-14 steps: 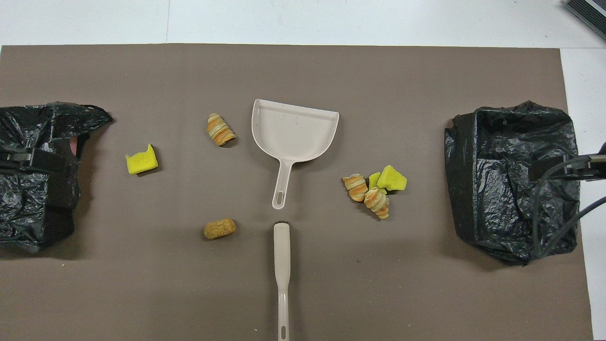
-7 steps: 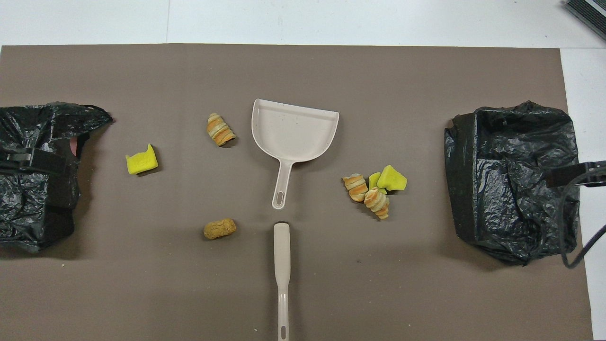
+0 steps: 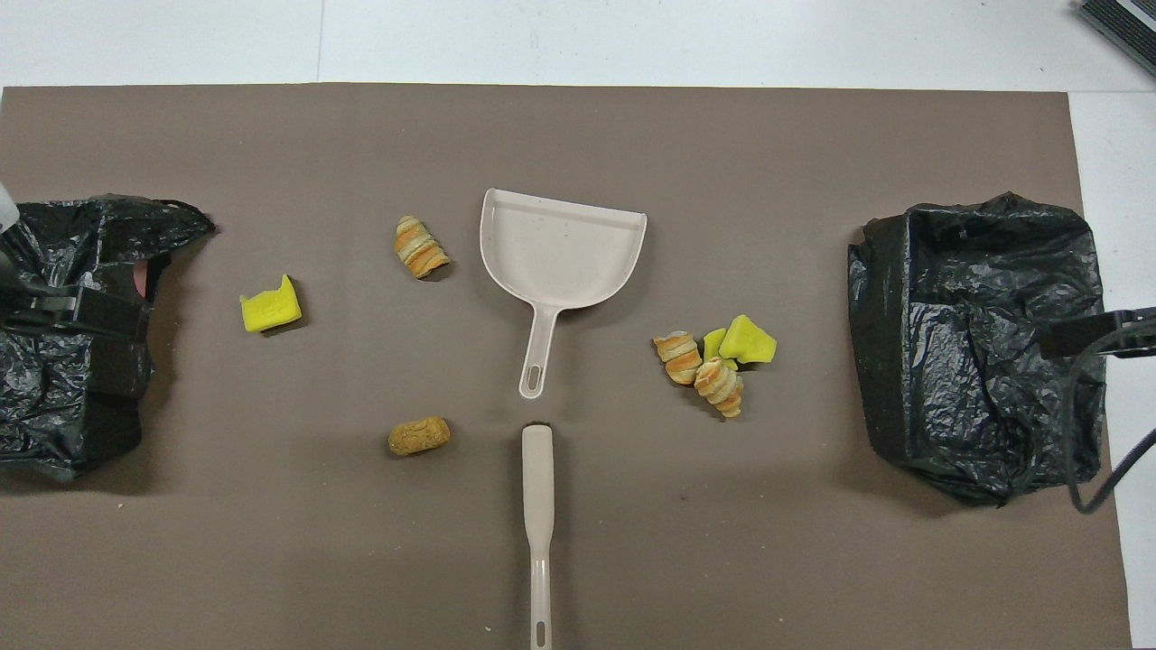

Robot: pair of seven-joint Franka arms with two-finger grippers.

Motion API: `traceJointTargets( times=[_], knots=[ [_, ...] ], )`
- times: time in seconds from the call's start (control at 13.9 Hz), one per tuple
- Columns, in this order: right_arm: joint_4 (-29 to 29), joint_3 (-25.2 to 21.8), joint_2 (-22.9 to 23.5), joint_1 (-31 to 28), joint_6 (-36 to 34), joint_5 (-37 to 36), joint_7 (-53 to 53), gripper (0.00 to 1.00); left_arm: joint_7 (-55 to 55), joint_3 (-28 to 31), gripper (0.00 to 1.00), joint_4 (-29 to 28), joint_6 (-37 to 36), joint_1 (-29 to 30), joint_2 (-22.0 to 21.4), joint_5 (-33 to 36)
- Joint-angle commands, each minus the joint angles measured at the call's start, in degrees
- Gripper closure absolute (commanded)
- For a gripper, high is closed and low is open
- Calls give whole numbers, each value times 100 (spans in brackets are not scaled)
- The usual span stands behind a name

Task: Sweep and dump trash in bin

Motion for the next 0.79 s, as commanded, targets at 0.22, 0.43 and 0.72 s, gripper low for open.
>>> traceJointTargets(
  times=[0.22,0.43,0.72],
  knots=[
    [-119,-21,-117,0,-107,113,-115,0,-1057,-15,0,-618,-28,-956,-474,-93],
    [-137,-21,-126,9,-116,104,-115,0,-1821,2,0,-960,-19,-1694,-746,-147],
    [-163,-21,-143,0,-134,113,-124,0,-2245,-15,0,-1426,156,-2381,-1116,-437]
  ],
)
